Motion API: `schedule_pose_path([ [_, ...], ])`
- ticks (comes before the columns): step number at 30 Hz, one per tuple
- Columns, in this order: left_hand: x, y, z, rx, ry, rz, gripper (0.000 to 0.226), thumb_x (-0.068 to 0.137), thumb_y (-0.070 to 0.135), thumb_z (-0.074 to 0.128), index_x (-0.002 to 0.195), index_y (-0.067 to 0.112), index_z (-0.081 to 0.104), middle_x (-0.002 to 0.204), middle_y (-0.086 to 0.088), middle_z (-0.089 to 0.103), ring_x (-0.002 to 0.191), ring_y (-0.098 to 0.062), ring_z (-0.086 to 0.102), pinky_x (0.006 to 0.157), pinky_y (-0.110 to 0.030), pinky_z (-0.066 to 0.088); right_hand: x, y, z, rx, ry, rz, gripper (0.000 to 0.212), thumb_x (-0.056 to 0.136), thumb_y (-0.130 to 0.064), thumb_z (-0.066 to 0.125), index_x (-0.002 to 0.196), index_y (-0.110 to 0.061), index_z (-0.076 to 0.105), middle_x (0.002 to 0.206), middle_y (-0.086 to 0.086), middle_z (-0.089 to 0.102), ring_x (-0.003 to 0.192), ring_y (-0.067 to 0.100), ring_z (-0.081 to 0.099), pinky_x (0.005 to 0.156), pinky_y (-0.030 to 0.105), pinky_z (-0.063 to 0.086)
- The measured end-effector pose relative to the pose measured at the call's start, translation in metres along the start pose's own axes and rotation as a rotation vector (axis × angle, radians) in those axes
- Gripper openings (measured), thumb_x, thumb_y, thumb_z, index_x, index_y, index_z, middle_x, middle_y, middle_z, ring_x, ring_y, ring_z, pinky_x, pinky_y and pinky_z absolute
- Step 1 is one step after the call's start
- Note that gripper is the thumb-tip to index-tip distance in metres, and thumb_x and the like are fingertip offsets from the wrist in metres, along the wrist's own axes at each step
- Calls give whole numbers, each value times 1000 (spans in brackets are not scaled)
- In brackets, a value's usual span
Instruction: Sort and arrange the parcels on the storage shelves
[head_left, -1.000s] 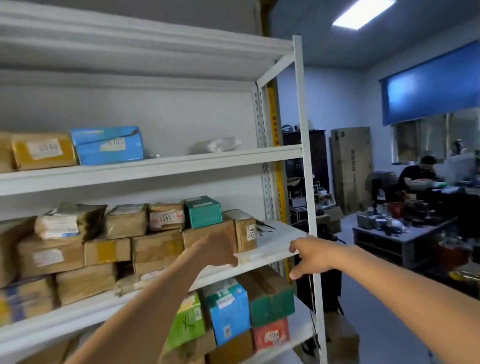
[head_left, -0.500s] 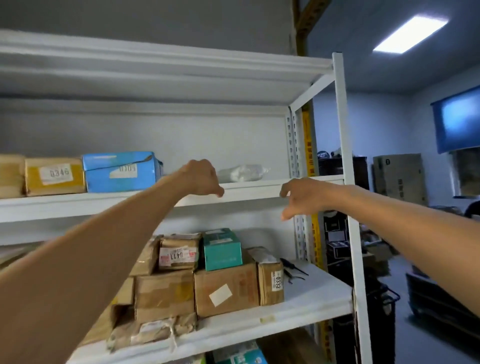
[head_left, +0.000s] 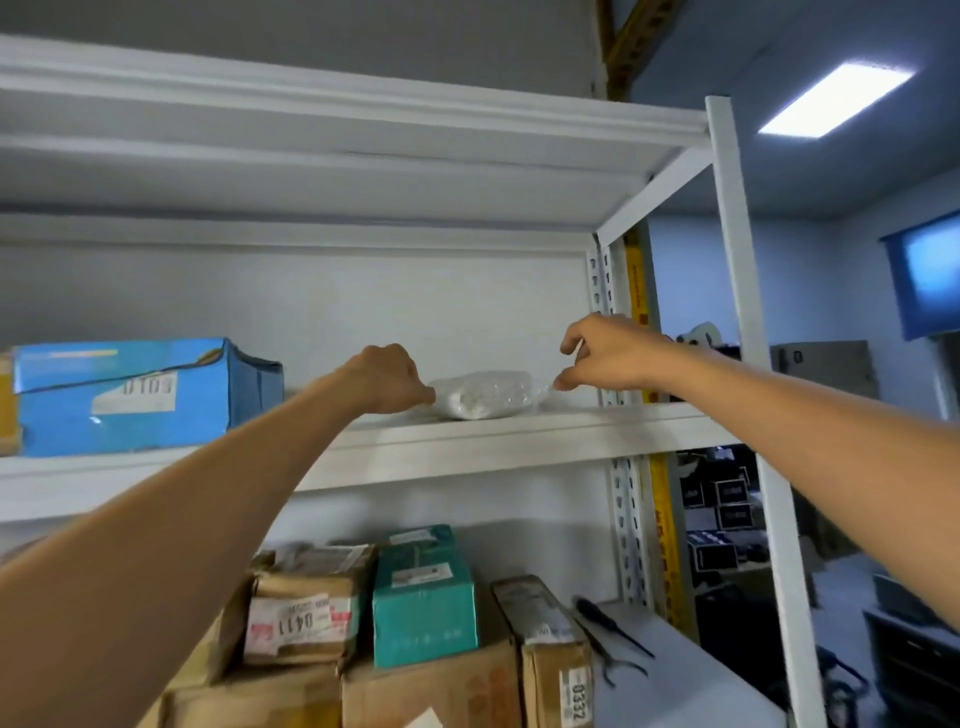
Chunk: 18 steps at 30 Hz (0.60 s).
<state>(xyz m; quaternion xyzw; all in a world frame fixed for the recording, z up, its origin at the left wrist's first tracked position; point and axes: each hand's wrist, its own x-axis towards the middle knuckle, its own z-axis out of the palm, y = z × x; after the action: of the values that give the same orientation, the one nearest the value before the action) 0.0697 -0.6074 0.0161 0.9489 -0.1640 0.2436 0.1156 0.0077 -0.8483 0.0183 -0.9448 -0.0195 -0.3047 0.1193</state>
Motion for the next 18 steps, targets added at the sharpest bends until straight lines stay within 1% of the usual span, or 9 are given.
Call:
schedule_pose_path([
  [2, 15, -2, 8, -31, -17, -38, 43, 91, 41, 55, 115, 7, 64, 118, -11, 64, 108, -29, 59, 94, -37, 49, 18, -3, 11, 77, 57, -10, 51, 85, -30, 70, 121, 6, 59, 121, 26, 61, 107, 42, 59, 92, 47, 51],
  [4, 25, -2, 15, -132, -61, -83, 44, 93, 43, 51, 108, 5, 66, 110, -11, 68, 98, -26, 64, 83, -35, 51, 31, -8, 24, 167, 61, -25, 47, 88, -29, 65, 112, 12, 61, 112, 28, 64, 99, 41, 63, 83, 40, 52],
  [6, 32, 3, 18, -273, -160, -137, 50, 96, 50, 44, 105, 7, 67, 107, -7, 69, 89, -21, 62, 78, -31, 50, 43, -13, 36, 226, 31, -12, 45, 91, -34, 60, 100, 10, 64, 95, 23, 68, 79, 30, 63, 67, 30, 44],
  [8, 37, 12, 20, -378, -232, -171, 58, 97, 59, 35, 104, 9, 65, 102, -4, 68, 84, -16, 60, 78, -27, 48, 55, -18, 46, 221, -16, 19, 37, 93, -37, 55, 86, -1, 60, 84, 13, 60, 70, 22, 54, 59, 28, 38],
  [9, 40, 16, 23, -422, -238, -182, 58, 96, 61, 34, 101, 11, 63, 97, -3, 67, 80, -15, 59, 77, -25, 48, 59, -20, 50, 223, -44, 33, 33, 93, -37, 51, 84, -6, 57, 86, 10, 58, 69, 20, 53, 57, 28, 38],
  [11, 46, 25, 28, -508, -223, -190, 52, 94, 61, 41, 99, 13, 62, 90, -4, 65, 76, -14, 58, 78, -25, 49, 65, -23, 56, 285, -105, 52, 29, 95, -34, 46, 93, -7, 56, 89, 11, 58, 69, 19, 54, 55, 28, 38],
  [13, 53, 32, 34, -608, -212, -185, 39, 94, 47, 53, 101, 9, 63, 91, -7, 63, 79, -17, 58, 80, -28, 50, 66, -24, 59, 411, -154, 82, 25, 97, -30, 46, 99, -7, 54, 88, 9, 56, 70, 18, 53, 53, 26, 37],
  [16, 56, 42, 35, -848, -178, -226, 14, 93, 9, 60, 102, -1, 63, 91, -13, 62, 78, -21, 60, 85, -32, 53, 69, -20, 59, 541, -182, 91, 24, 93, -29, 57, 103, -7, 53, 91, 8, 53, 82, 21, 52, 61, 26, 38],
  [18, 56, 43, 38, -908, -110, -239, 21, 88, -1, 63, 108, -6, 59, 96, -16, 62, 80, -24, 61, 77, -35, 56, 69, -17, 56, 594, -157, 85, 33, 87, -27, 68, 108, -9, 50, 92, 6, 49, 84, 21, 49, 66, 29, 43],
])
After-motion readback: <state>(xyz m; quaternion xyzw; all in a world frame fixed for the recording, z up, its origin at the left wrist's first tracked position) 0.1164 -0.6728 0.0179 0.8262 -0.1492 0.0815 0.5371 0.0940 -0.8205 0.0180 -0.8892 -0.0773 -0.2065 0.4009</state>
